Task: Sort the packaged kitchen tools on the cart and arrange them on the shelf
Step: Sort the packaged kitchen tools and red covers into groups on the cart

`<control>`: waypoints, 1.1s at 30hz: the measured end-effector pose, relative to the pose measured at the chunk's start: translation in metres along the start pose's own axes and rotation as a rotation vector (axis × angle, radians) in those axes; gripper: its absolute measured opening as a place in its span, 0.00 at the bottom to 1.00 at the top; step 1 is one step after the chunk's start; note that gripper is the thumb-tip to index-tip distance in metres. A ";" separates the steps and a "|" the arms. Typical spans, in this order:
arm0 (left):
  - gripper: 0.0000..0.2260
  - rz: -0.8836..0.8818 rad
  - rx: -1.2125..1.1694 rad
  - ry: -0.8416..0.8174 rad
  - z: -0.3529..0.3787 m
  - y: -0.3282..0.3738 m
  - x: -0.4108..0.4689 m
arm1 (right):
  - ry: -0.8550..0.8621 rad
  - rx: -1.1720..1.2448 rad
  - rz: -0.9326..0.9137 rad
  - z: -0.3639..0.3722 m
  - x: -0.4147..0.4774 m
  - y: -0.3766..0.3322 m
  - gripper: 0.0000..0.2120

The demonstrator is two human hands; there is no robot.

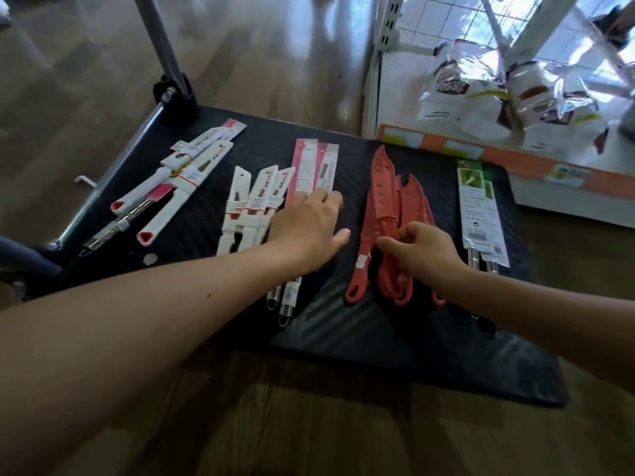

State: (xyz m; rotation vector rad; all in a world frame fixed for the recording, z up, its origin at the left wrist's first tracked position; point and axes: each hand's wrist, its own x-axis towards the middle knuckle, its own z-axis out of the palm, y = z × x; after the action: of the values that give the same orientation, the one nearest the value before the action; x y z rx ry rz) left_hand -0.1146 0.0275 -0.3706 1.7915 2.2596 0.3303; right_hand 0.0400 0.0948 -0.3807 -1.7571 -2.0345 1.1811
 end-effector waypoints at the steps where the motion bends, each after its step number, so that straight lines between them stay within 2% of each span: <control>1: 0.17 0.001 0.002 -0.005 0.000 0.002 0.001 | -0.005 0.006 0.022 -0.002 0.000 0.003 0.11; 8: 0.17 0.029 0.030 -0.018 0.003 0.016 0.004 | -0.032 0.012 0.096 0.003 0.001 0.014 0.12; 15: 0.17 0.030 0.037 -0.034 0.006 0.015 0.004 | 0.096 -0.134 -0.066 0.011 -0.001 0.011 0.25; 22: 0.17 0.000 0.024 -0.001 0.001 0.005 0.000 | 0.114 -0.127 -0.270 0.020 -0.006 -0.007 0.13; 33: 0.18 -0.191 0.085 0.021 -0.032 -0.066 -0.036 | -0.007 -0.185 -0.452 0.089 -0.011 -0.067 0.10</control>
State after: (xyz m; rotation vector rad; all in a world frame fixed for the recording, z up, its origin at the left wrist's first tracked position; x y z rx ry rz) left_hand -0.1776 -0.0236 -0.3599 1.6001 2.4691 0.2210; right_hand -0.0611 0.0483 -0.3906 -1.2524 -2.4348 0.8828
